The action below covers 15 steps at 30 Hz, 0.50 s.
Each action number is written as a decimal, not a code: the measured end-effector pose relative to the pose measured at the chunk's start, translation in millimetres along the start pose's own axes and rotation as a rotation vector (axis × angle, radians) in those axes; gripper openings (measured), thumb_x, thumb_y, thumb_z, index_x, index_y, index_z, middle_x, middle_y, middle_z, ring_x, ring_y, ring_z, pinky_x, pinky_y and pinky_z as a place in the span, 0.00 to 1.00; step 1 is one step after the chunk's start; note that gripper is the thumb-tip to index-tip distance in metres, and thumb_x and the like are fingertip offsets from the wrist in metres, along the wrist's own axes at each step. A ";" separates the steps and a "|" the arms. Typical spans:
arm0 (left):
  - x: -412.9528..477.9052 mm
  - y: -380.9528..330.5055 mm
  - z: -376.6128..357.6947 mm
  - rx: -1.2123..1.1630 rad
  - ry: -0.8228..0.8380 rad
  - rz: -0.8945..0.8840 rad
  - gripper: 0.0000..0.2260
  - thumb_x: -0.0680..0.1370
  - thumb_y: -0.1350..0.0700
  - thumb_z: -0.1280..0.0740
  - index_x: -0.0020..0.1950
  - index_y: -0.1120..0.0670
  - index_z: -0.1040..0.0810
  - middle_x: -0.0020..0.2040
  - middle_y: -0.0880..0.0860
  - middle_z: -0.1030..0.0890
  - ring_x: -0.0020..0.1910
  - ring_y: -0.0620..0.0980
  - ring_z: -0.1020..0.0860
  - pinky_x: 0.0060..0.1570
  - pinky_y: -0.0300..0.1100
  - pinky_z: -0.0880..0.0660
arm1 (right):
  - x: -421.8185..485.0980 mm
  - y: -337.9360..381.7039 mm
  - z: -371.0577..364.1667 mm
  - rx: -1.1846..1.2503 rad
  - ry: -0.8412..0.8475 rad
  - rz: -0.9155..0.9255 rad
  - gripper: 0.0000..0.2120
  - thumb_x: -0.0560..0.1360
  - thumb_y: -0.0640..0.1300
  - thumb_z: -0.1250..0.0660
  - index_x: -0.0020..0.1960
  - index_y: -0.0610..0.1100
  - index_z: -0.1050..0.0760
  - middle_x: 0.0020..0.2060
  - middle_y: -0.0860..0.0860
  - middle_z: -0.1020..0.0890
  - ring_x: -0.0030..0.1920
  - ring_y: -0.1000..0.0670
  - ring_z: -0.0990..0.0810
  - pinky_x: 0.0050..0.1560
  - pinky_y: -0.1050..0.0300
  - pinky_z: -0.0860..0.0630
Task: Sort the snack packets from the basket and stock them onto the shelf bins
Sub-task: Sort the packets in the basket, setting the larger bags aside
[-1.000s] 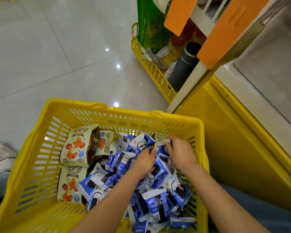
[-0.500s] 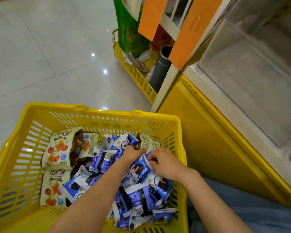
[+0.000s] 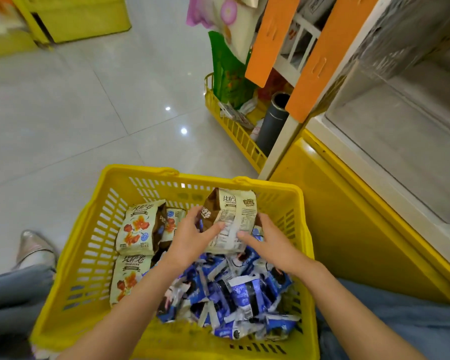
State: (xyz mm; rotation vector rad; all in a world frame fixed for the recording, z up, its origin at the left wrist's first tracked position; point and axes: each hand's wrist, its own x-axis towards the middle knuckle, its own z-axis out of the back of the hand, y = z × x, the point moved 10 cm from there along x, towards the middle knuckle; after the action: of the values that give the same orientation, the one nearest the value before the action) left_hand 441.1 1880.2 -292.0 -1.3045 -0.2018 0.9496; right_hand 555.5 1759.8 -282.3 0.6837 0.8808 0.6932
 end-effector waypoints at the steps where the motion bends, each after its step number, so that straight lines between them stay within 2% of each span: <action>1: -9.2 -0.4 8.0 -0.051 0.032 0.014 0.30 0.74 0.50 0.30 0.72 0.54 0.38 0.57 0.38 0.30 0.57 0.33 0.33 0.50 0.21 0.36 | -2.8 10.9 -6.6 0.104 0.023 0.002 0.19 0.73 0.52 0.32 0.57 0.63 0.39 0.50 0.73 0.30 0.50 0.74 0.27 0.44 0.82 0.32; 3: -27.1 -3.2 28.7 -0.130 0.046 0.012 0.26 0.75 0.51 0.33 0.70 0.50 0.38 0.52 0.34 0.29 0.51 0.28 0.29 0.44 0.21 0.33 | -7.8 28.9 -23.8 0.241 0.078 0.003 0.18 0.71 0.54 0.31 0.55 0.64 0.36 0.49 0.73 0.26 0.49 0.77 0.28 0.43 0.79 0.30; 5: -44.0 -4.3 45.7 -0.176 0.076 -0.004 0.19 0.76 0.52 0.34 0.64 0.47 0.36 0.51 0.36 0.25 0.47 0.28 0.24 0.42 0.24 0.28 | -11.4 39.6 -43.4 0.346 0.113 -0.012 0.19 0.69 0.57 0.31 0.57 0.61 0.32 0.54 0.64 0.22 0.54 0.67 0.23 0.51 0.69 0.26; 7: -61.1 -5.3 62.5 -0.169 0.096 -0.042 0.15 0.77 0.51 0.35 0.62 0.47 0.33 0.52 0.38 0.22 0.49 0.33 0.22 0.43 0.27 0.26 | -15.1 47.7 -60.3 0.430 0.112 -0.047 0.18 0.69 0.56 0.31 0.58 0.56 0.28 0.56 0.58 0.20 0.54 0.60 0.21 0.53 0.63 0.24; 8: -68.4 -6.2 77.8 -0.077 0.053 -0.094 0.15 0.77 0.50 0.37 0.64 0.47 0.32 0.53 0.38 0.23 0.51 0.35 0.23 0.45 0.29 0.27 | -16.9 52.4 -68.5 0.449 0.102 -0.058 0.15 0.70 0.55 0.31 0.56 0.56 0.27 0.55 0.58 0.20 0.52 0.60 0.20 0.51 0.64 0.23; 10: -81.6 -7.4 123.6 0.268 -0.166 -0.232 0.16 0.78 0.52 0.37 0.65 0.51 0.31 0.56 0.43 0.27 0.55 0.40 0.27 0.53 0.34 0.31 | -17.6 60.1 -86.1 0.443 0.074 -0.087 0.14 0.71 0.56 0.32 0.55 0.55 0.27 0.56 0.57 0.21 0.51 0.60 0.21 0.52 0.63 0.25; 12: -95.9 -4.5 166.9 0.551 -0.396 -0.335 0.14 0.77 0.58 0.35 0.63 0.57 0.28 0.56 0.52 0.27 0.56 0.50 0.28 0.57 0.44 0.33 | -15.8 62.4 -105.6 0.369 0.021 -0.143 0.21 0.71 0.59 0.32 0.60 0.51 0.29 0.59 0.55 0.23 0.57 0.54 0.23 0.58 0.56 0.28; 15: -98.8 41.0 209.7 0.619 -0.488 -0.155 0.16 0.77 0.61 0.36 0.64 0.62 0.29 0.58 0.60 0.27 0.58 0.60 0.28 0.58 0.52 0.33 | -13.2 66.2 -149.2 0.325 0.026 -0.186 0.21 0.73 0.58 0.34 0.61 0.48 0.28 0.54 0.54 0.22 0.60 0.49 0.24 0.56 0.57 0.29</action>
State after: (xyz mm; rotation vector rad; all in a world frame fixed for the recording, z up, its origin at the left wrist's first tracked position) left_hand 230.2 1962.5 -227.5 -0.4724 -0.3453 1.0740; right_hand 405.5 1824.4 -294.7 0.8698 1.0793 0.3963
